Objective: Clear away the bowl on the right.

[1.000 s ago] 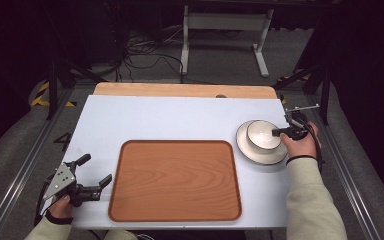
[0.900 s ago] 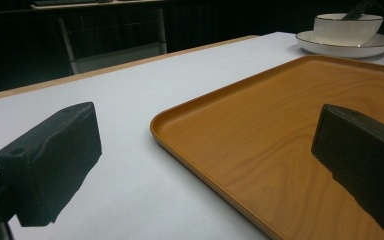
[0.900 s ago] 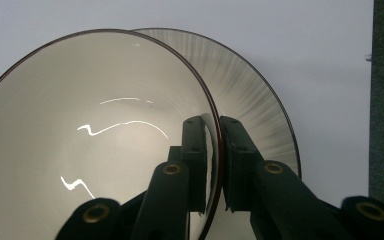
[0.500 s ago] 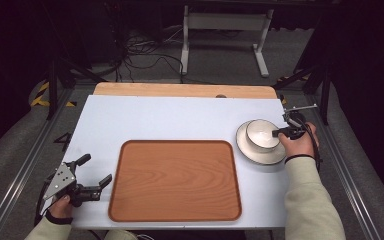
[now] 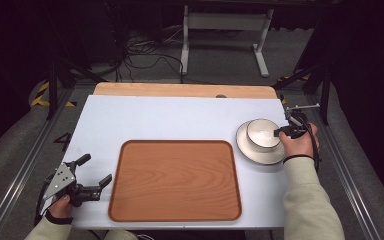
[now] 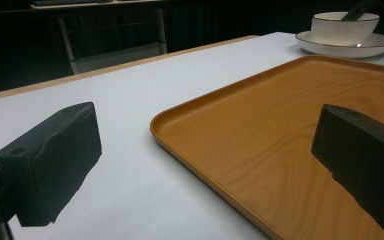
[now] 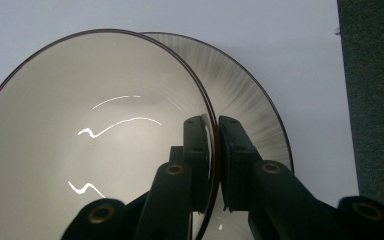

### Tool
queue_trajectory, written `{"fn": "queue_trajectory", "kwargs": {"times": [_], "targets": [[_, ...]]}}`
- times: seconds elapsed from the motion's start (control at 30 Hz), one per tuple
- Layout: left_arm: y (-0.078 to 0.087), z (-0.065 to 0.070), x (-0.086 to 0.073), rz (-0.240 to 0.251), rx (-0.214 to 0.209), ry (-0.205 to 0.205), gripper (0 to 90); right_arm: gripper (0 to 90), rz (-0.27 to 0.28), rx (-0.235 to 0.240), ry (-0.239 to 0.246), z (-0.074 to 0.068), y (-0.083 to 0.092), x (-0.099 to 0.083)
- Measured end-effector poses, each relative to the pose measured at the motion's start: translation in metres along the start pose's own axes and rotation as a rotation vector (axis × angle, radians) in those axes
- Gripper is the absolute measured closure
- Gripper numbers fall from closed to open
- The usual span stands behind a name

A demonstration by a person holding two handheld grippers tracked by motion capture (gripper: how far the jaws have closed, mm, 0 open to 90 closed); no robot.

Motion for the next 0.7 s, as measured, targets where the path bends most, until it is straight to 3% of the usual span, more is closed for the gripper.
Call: {"fn": "queue_trajectory", "kwargs": {"times": [0.3,0.7], "targets": [[0.0,0.0,0.0,-0.001,0.0,0.0,0.3,83.4,0.015,0.021,-0.007,-0.005,0.014,0.003],[0.0,0.0,0.0,-0.001,0.0,0.002,0.3,82.9,0.028,0.045,-0.011,-0.023,0.037,0.009]]}}
Point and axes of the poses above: each handheld gripper's, and its own axes: y roughly backward along the jaws, x roughly out of its top, z roughly to its right, the point moved 9 cm from there along -y, roughly forward along the jaws
